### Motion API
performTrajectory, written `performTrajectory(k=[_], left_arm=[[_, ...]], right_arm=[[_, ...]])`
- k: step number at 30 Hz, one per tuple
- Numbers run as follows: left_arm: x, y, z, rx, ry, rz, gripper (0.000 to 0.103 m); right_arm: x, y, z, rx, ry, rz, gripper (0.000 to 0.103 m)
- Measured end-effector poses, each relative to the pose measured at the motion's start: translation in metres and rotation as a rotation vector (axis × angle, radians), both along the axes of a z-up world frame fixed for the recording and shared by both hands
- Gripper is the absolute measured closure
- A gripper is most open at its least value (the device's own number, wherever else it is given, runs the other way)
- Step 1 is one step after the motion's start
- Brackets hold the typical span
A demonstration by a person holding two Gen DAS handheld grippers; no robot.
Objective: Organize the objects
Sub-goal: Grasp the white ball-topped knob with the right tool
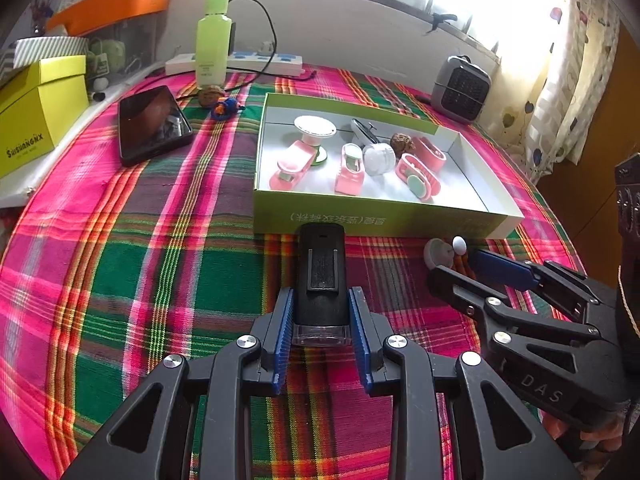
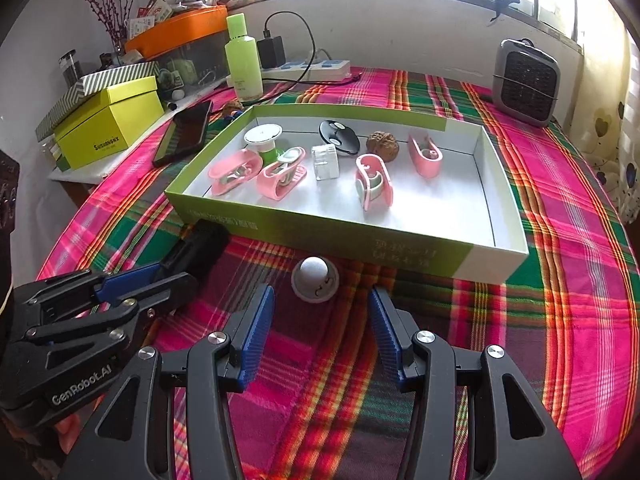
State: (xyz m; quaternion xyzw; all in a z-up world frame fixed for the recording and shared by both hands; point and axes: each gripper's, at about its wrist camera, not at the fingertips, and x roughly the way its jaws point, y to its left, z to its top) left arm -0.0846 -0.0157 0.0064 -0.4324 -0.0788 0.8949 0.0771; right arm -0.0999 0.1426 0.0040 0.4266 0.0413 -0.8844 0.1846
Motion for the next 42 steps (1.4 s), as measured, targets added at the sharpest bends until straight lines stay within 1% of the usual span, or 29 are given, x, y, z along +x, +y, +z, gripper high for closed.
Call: performTrajectory(k=[7,16,23,27,30,35,39,42], left_arm=[[-0.0012,-0.0033,-0.0005,0.013,0.005,-0.002,0.077],[-0.0033,-0.0049,0.0002,0.032,0.003,-0.003,0.077],[-0.0044,-0.004,0.0001,0.025,0.006,-0.005,0.077],[-0.0046,-0.0035,0.0002,0.022,0.006,-0.005,0.077],[-0.0047,-0.0037,0.0001,0.023,0.008,-0.005,0.077],[-0.0043,-0.0037,-0.0001,0.025,0.007,-0.005,0.077],[-0.0057,-0.0037,0.0002,0.031,0.005,-0.002,0.077],[-0.0055,-0.0041,0.0001,0.028,0.007,-0.002,0.077]], right_arm=[[-0.0072,-0.0077,-0.004,0.028,-0.007,-0.003,0.053],[-0.0113,-0.0072,-0.0038,0.029,-0.001,-0.034,0.053],[-0.0109,-0.0057,-0.0032,0.027,0.0,-0.038,0.054],[-0.0107,-0.0038,-0.0029,0.033,0.003,-0.052,0.063],[-0.0106,-0.0016,-0.0029,0.03,0.003,-0.058,0.067],[-0.0102,-0.0012,-0.0031,0.028,0.002,-0.056,0.068],[-0.0095,-0.0011,-0.0031,0.032,0.004,-0.054,0.073],[-0.0092,-0.0005,-0.0032,0.032,0.003,-0.053,0.075]])
